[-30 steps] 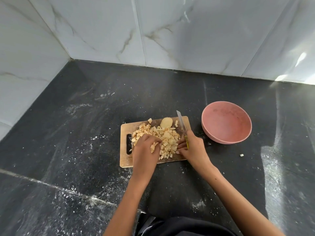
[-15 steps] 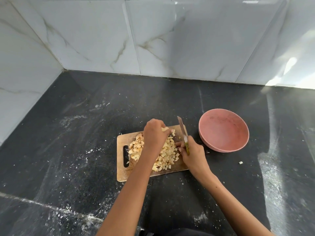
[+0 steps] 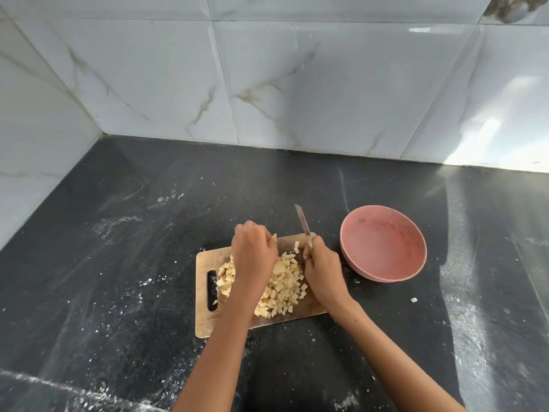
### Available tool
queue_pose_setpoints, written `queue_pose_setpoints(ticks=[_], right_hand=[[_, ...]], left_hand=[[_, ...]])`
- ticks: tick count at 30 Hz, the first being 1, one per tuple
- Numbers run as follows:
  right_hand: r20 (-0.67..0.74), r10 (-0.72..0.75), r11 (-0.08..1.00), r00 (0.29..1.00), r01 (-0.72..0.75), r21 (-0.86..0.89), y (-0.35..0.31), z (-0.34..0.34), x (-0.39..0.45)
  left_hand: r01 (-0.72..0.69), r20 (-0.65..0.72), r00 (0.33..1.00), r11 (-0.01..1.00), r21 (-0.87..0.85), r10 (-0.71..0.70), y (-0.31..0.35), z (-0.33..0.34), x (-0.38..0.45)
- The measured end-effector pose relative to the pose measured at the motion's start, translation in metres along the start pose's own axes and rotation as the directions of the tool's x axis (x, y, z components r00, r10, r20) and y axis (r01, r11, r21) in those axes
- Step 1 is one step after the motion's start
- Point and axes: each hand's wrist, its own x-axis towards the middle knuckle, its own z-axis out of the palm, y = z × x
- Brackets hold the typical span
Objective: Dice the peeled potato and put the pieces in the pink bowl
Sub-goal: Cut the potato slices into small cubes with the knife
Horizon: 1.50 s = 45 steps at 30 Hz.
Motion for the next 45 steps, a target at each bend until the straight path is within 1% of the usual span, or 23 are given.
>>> queue_pose_setpoints(ticks=[4,6,8,10,13,16,18,21,24,26,28,30,32,34,36,40,43,45], right_hand=[[0.096,-0.103,0.994,0.99,0.105,-0.016,-0.01,0.006,-0.002],[0.13,-0.12,0.993,0.984,0.119,0.013,-0.011,0.004,-0.004],[0.122,-0.097,0.994,0.988,0.09,0.063,-0.009,-0.002,-0.006],[0.076,-0.046,0.996,0.996,0.04,0.086,-0.003,-0.01,-0.013],[0.027,0.065,0.995,0.998,-0.067,0.072,0.013,-0.015,-0.026],[0.051,0.093,0.996,0.994,-0.094,0.013,0.013,-0.008,-0.033],[0.082,0.085,0.996,0.993,-0.084,-0.02,0.004,0.0,-0.032],[0.112,0.035,0.998,0.993,-0.028,-0.063,-0.008,0.007,-0.027],[0.173,-0.045,0.997,0.984,0.055,-0.053,-0.016,0.009,-0.021],[0.175,-0.067,0.997,0.982,0.074,-0.03,-0.018,0.005,-0.018],[0.144,-0.034,0.999,0.989,0.03,0.028,-0.016,-0.004,-0.018],[0.143,0.002,0.999,0.99,-0.009,0.05,-0.008,-0.017,-0.022],[0.188,0.027,0.999,0.982,-0.03,0.014,0.002,-0.027,-0.029],[0.273,0.076,0.997,0.959,-0.072,-0.027,0.007,-0.029,-0.036],[0.303,0.127,0.992,0.945,-0.116,-0.056,0.008,-0.022,-0.04],[0.229,0.126,0.99,0.965,-0.135,0.026,-0.001,-0.005,-0.039],[0.181,0.072,0.993,0.981,-0.088,0.077,-0.009,-0.002,-0.035],[0.159,0.011,0.997,0.987,-0.023,0.073,-0.014,-0.003,-0.032]], left_hand=[[0.057,-0.053,0.997,0.998,-0.036,-0.059,-0.011,-0.006,-0.009],[0.089,-0.054,0.994,0.992,-0.089,-0.094,-0.014,-0.012,-0.018],[0.114,-0.051,0.991,0.98,-0.166,-0.124,-0.017,-0.02,-0.027],[0.144,-0.048,0.986,0.967,-0.211,-0.157,-0.021,-0.028,-0.036],[0.185,-0.051,0.977,0.944,-0.274,-0.206,-0.026,-0.036,-0.048],[0.193,-0.085,0.968,0.92,-0.342,-0.234,-0.03,-0.043,-0.058],[0.206,-0.088,0.964,0.915,-0.348,-0.251,-0.032,-0.046,-0.062],[0.226,-0.082,0.958,0.899,-0.374,-0.275,-0.033,-0.05,-0.066],[0.231,-0.081,0.955,0.891,-0.391,-0.284,-0.032,-0.053,-0.07],[0.237,-0.079,0.954,0.886,-0.399,-0.29,-0.03,-0.055,-0.071],[0.242,-0.066,0.954,0.88,-0.409,-0.293,-0.03,-0.058,-0.073],[0.253,-0.039,0.954,0.872,-0.42,-0.296,-0.03,-0.06,-0.074],[0.262,-0.029,0.952,0.864,-0.429,-0.303,-0.031,-0.061,-0.075],[0.264,-0.033,0.951,0.86,-0.436,-0.308,-0.032,-0.06,-0.077],[0.266,-0.027,0.95,0.851,-0.452,-0.311,-0.032,-0.059,-0.078],[0.277,-0.018,0.947,0.843,-0.461,-0.321,-0.029,-0.057,-0.079],[0.285,-0.011,0.945,0.84,-0.462,-0.327,-0.028,-0.055,-0.081],[0.276,-0.011,0.949,0.844,-0.46,-0.316,-0.025,-0.055,-0.082]])
